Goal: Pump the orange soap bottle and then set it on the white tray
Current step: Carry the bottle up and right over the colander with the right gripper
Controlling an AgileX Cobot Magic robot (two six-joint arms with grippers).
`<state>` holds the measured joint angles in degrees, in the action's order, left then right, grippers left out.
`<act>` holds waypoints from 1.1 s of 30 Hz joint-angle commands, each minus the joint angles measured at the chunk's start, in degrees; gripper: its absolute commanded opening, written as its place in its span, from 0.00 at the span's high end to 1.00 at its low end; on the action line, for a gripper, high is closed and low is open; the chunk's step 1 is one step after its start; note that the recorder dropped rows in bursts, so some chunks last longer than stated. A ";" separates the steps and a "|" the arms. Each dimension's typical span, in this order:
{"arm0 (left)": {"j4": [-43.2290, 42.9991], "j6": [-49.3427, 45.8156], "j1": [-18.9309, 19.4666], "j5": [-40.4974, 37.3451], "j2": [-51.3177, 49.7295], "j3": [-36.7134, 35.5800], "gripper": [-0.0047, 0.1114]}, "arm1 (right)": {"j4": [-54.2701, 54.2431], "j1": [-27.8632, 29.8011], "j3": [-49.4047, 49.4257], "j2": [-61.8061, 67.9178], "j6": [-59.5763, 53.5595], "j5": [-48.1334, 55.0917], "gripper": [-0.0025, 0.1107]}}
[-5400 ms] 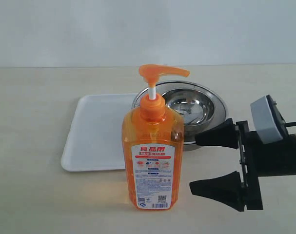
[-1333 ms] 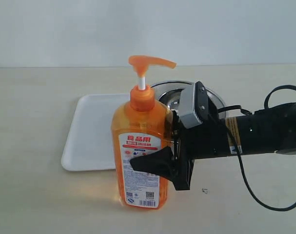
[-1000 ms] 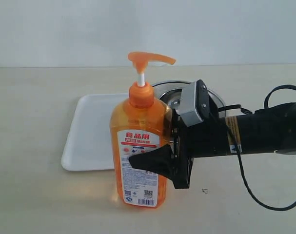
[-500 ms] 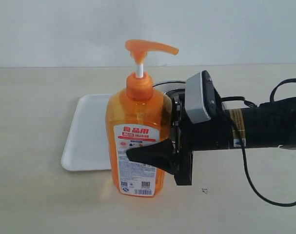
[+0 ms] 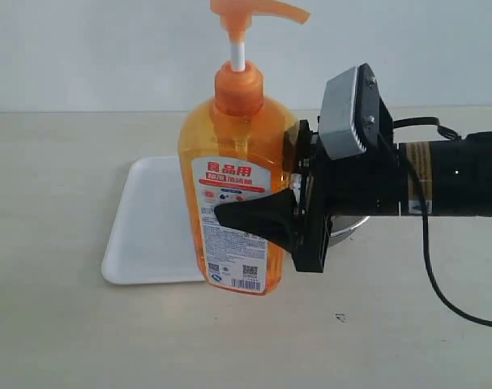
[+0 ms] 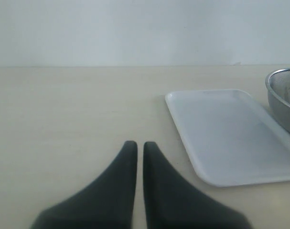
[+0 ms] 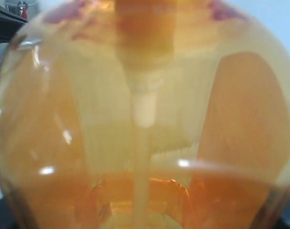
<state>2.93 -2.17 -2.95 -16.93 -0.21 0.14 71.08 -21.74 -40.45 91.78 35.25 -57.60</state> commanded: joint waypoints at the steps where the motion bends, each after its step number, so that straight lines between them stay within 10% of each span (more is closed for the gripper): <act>1: 0.49 -0.23 0.03 -0.02 0.21 -0.14 0.92 | -4.38 -0.02 -0.22 -1.48 0.19 -1.91 0.95; 33: 0.49 -0.23 0.03 -0.02 0.21 -0.14 0.92 | -25.49 -0.02 -0.22 -5.33 -0.87 3.98 0.95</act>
<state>2.93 -2.17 -2.95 -16.93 -0.21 0.14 49.50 -21.74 -40.45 88.76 34.95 -50.24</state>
